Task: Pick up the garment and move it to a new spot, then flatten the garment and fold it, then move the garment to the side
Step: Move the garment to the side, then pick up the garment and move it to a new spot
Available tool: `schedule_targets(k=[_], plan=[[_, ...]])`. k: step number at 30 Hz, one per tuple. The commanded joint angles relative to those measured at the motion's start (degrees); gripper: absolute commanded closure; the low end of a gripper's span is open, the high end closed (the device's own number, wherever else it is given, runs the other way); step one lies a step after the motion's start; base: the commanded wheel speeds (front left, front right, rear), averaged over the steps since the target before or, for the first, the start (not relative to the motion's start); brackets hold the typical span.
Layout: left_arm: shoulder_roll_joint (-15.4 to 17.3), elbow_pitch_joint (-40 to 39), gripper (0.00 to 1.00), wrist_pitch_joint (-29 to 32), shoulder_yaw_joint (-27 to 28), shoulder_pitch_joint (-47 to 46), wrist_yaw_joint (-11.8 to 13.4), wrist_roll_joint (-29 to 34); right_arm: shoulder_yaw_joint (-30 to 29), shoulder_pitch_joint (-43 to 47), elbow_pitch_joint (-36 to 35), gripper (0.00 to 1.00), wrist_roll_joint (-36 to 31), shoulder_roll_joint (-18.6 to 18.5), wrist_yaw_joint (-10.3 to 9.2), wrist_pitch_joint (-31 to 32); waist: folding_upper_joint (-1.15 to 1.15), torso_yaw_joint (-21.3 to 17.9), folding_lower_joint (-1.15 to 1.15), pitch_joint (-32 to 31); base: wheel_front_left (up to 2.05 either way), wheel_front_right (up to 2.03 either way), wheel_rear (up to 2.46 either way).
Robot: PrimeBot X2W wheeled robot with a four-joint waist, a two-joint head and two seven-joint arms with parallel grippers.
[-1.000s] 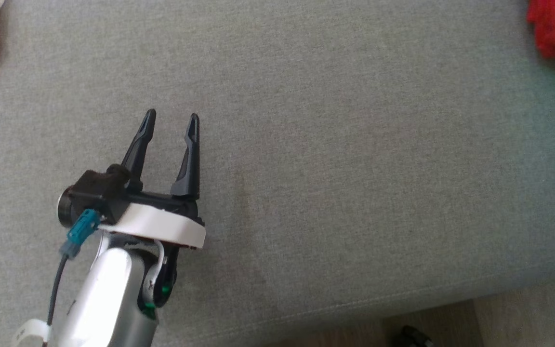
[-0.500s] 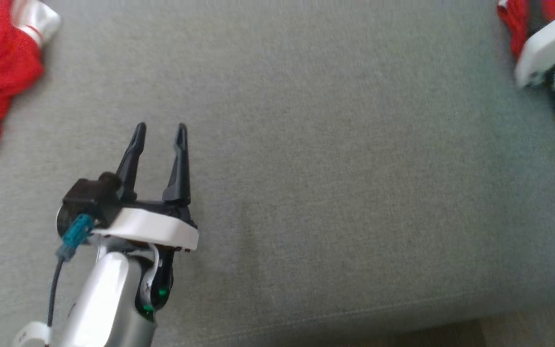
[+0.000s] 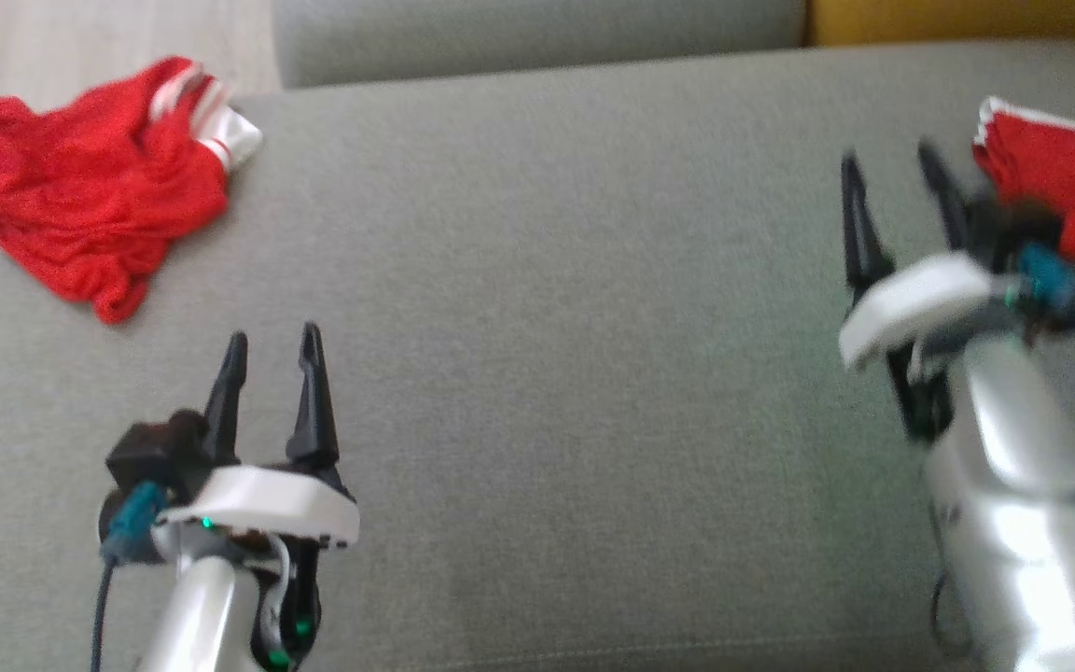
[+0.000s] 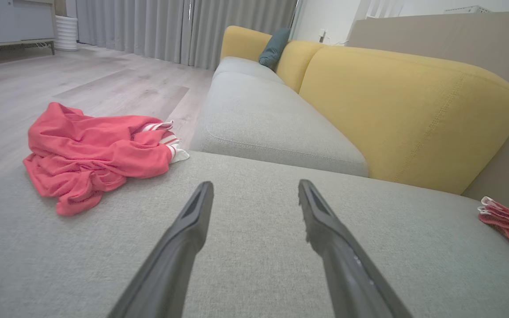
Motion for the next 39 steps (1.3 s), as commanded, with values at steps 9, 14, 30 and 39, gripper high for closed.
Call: schedule_targets(k=[9, 14, 30, 39], plan=[[-0.71, -0.35, 0.00, -0.69, 2.23, 3.53, -0.69, 1.80, 0.25, 18.17, -15.68, 0.00, 7.29, 2.78, 0.37, -1.12, 0.00, 3.96, 0.00, -6.28, 0.00, 0.00, 0.00], [-1.00, -0.62, 0.00, -0.69, 1.64, 5.32, -0.94, 2.13, 0.21, 26.10, -23.41, 0.00, 8.98, 2.80, 0.37, -0.72, 0.00, 4.65, 0.00, -6.69, 0.00, 0.00, 0.00], [-1.29, 0.10, 0.00, -0.70, 0.23, 6.54, -1.44, 2.22, 0.58, 33.24, -32.03, 0.00, 10.10, 2.81, 0.37, 2.28, 0.00, 4.89, 0.00, -7.56, 0.00, 0.00, 0.00], [-1.32, 0.26, 0.00, -0.70, -0.08, 6.61, -1.58, 2.30, 0.81, 34.22, -32.94, 0.00, 10.06, 2.82, 0.37, 2.76, 0.00, 5.79, 0.00, -7.87, 0.00, 0.00, 0.00]])
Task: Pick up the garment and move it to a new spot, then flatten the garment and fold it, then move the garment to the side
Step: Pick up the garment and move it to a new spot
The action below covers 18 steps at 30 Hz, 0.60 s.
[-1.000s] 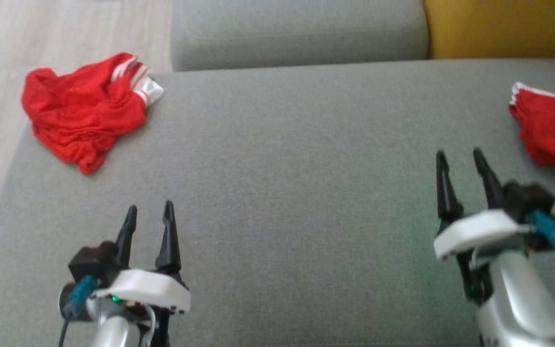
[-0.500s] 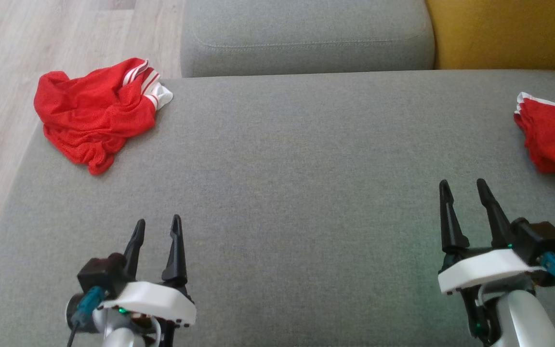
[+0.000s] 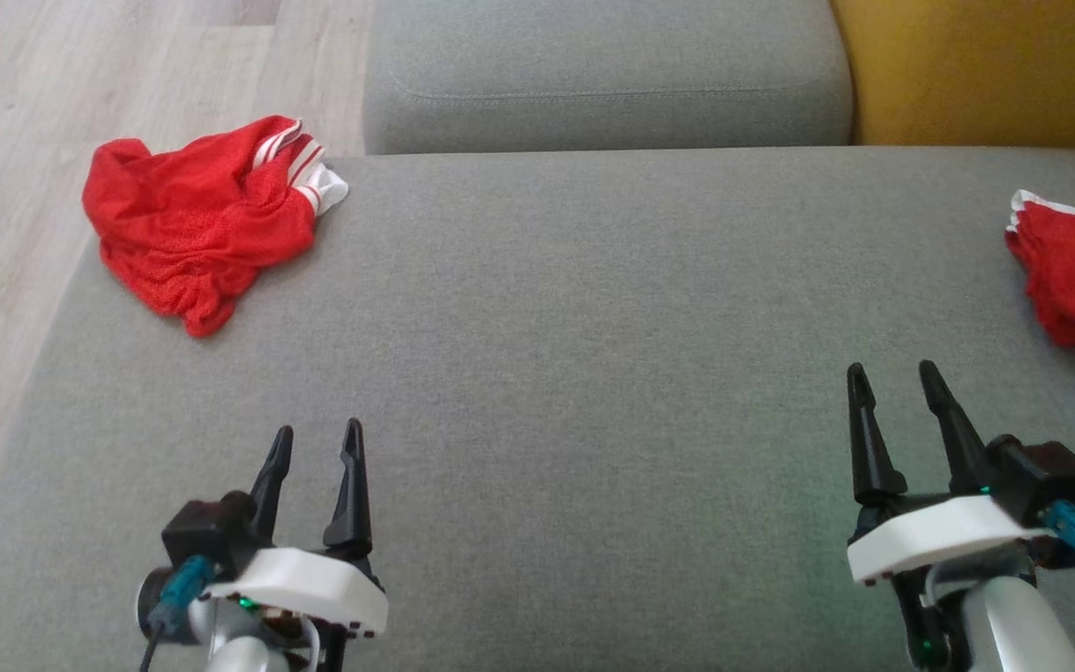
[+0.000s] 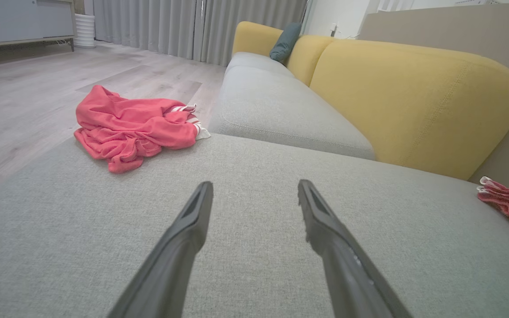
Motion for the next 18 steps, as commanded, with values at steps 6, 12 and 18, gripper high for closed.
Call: schedule_targets(k=[6, 12, 18], plan=[[-0.18, -1.57, 0.00, -0.70, 1.19, -1.46, -0.24, 0.40, 1.54, -0.28, -2.51, 0.00, 0.25, -0.12, 0.37, 0.03, 0.00, 3.74, 0.00, -0.25, 0.00, 0.00, 0.00], [-0.18, -1.75, 0.00, -0.70, 1.18, -1.78, -0.35, 1.06, 2.38, 0.22, -2.95, 0.00, 0.92, -0.12, 0.37, -0.23, 0.00, 12.19, 0.00, -0.14, 0.00, 0.00, 0.00], [0.16, -2.28, 0.00, -0.70, 2.60, -1.63, -0.36, 1.33, 3.97, -0.46, -2.41, 0.00, 1.60, -0.12, 0.37, -0.71, 0.00, 20.63, 0.00, 0.26, 0.00, 0.00, 0.00]])
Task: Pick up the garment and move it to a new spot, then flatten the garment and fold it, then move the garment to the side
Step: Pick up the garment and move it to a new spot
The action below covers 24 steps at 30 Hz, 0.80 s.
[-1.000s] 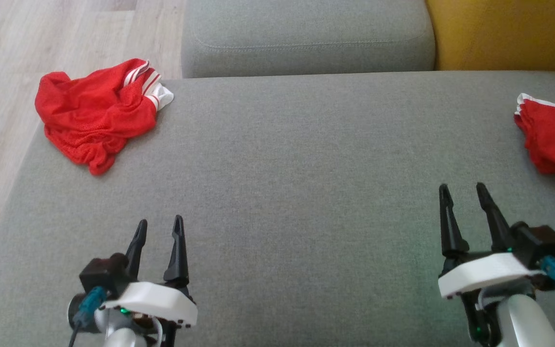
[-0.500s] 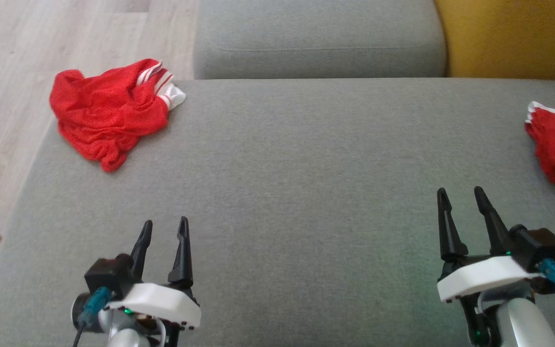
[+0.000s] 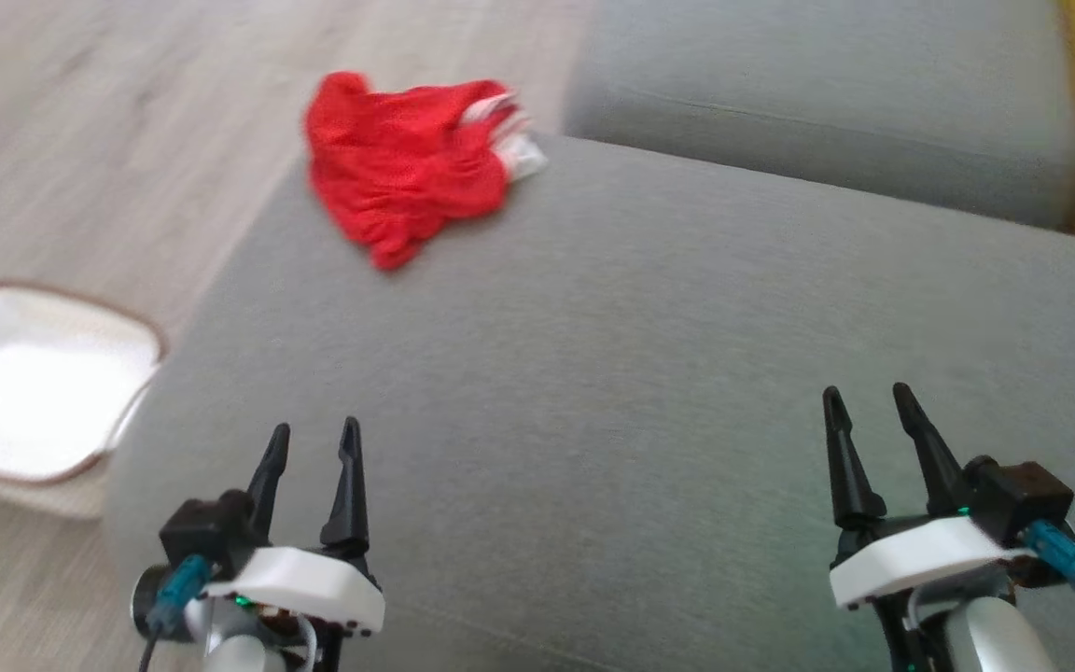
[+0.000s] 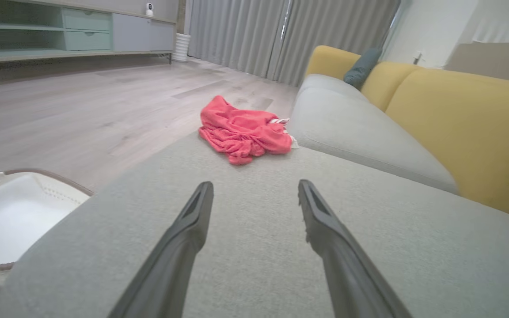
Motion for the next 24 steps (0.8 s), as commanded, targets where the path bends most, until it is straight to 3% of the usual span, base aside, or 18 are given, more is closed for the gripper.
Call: schedule_targets(k=[1, 7, 17, 24], plan=[[0.16, -2.18, 0.00, -0.70, 2.62, -1.52, -0.18, 0.32, 1.86, -2.66, -1.78, 0.00, 0.60, -0.19, 0.37, -0.79, 0.00, 6.74, 0.00, 0.38, 0.00, 0.00, 0.00], [0.26, -2.59, 0.00, -0.70, 4.13, -0.59, -0.15, 0.18, 3.13, -3.43, -1.23, 0.00, 0.73, -0.19, 0.37, -0.94, 0.00, 11.40, 0.00, 0.66, 0.00, 0.00, 0.00], [0.07, -5.17, 0.00, -0.70, 6.20, 0.73, 0.48, 0.20, 5.60, -5.83, -0.36, 0.00, 0.48, -0.19, 0.37, -0.65, 0.00, 12.15, 0.00, 1.78, 0.00, 0.00, 0.00], [0.44, -4.14, 0.00, -0.70, 6.29, -0.43, -0.42, 0.34, 4.24, -5.13, -0.74, 0.00, -0.12, -0.19, 0.37, -0.84, 0.00, 12.09, 0.00, 2.33, 0.00, 0.00, 0.00]])
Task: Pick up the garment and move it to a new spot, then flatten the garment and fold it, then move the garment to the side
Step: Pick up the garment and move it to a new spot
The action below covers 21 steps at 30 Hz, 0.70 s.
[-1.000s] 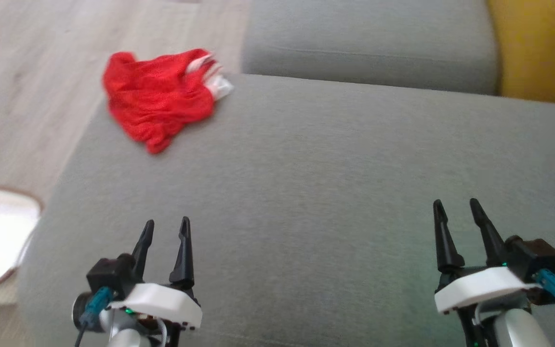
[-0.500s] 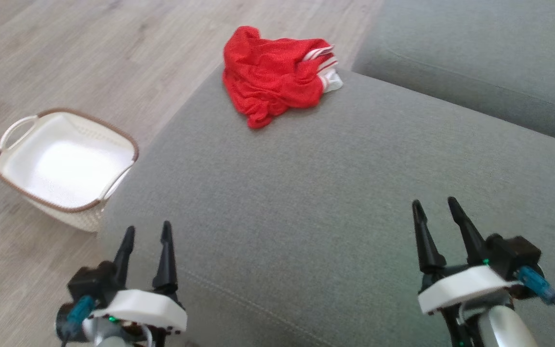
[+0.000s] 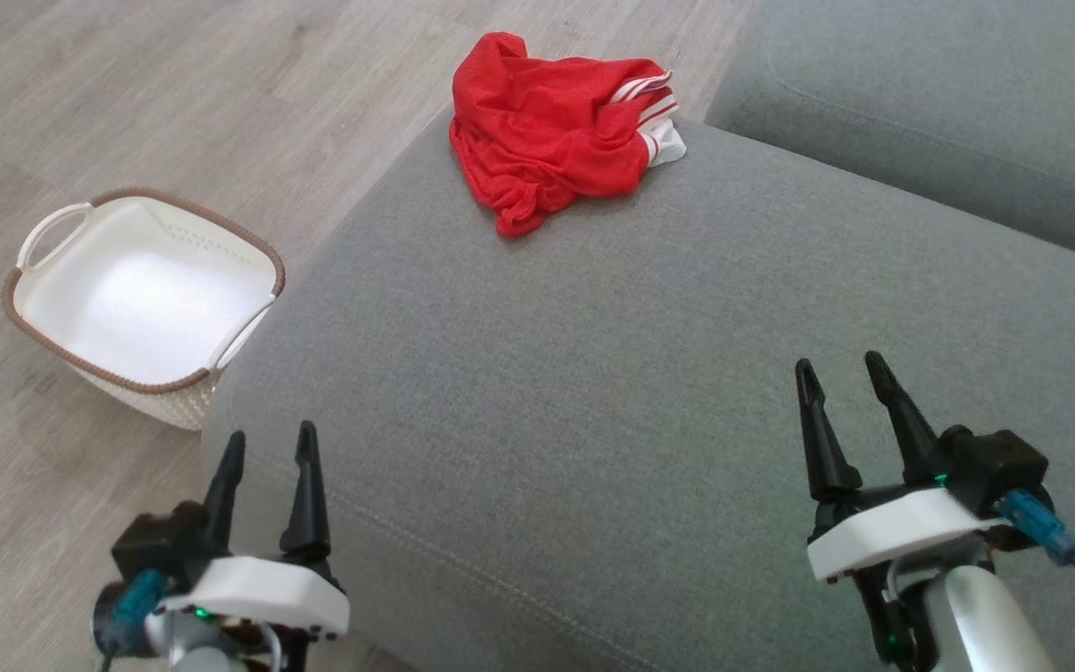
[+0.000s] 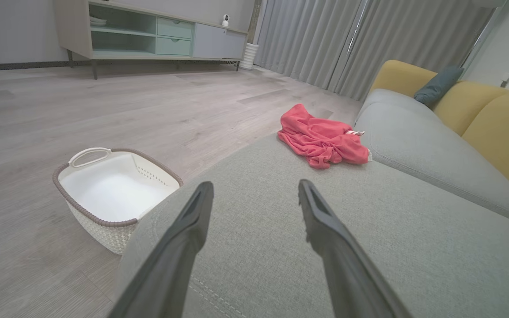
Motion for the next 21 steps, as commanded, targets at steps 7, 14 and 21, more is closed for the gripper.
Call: schedule_targets(k=[7, 14, 21], plan=[[5.59, -1.29, 0.00, -0.27, 3.76, -12.39, -1.93, 1.99, -0.66, -4.00, -6.28, 0.00, -4.10, -0.24, 0.37, 1.80, 0.00, -5.42, 0.00, 7.51, 0.00, 0.00, 0.00], [12.64, 1.64, 0.00, 5.49, 1.57, -31.68, -6.93, 5.18, -2.34, -7.21, -11.51, 0.00, -8.18, -0.24, 0.37, 4.25, 0.00, -11.42, 0.00, 16.48, 0.00, 0.00, 0.00], [15.96, 13.81, 0.00, 12.45, -0.52, -50.86, -9.73, 4.18, -1.82, -9.65, -15.93, 0.00, -10.37, -0.24, 0.37, 6.25, 0.00, -17.59, 0.00, 24.39, 0.00, 0.00, 0.00]])
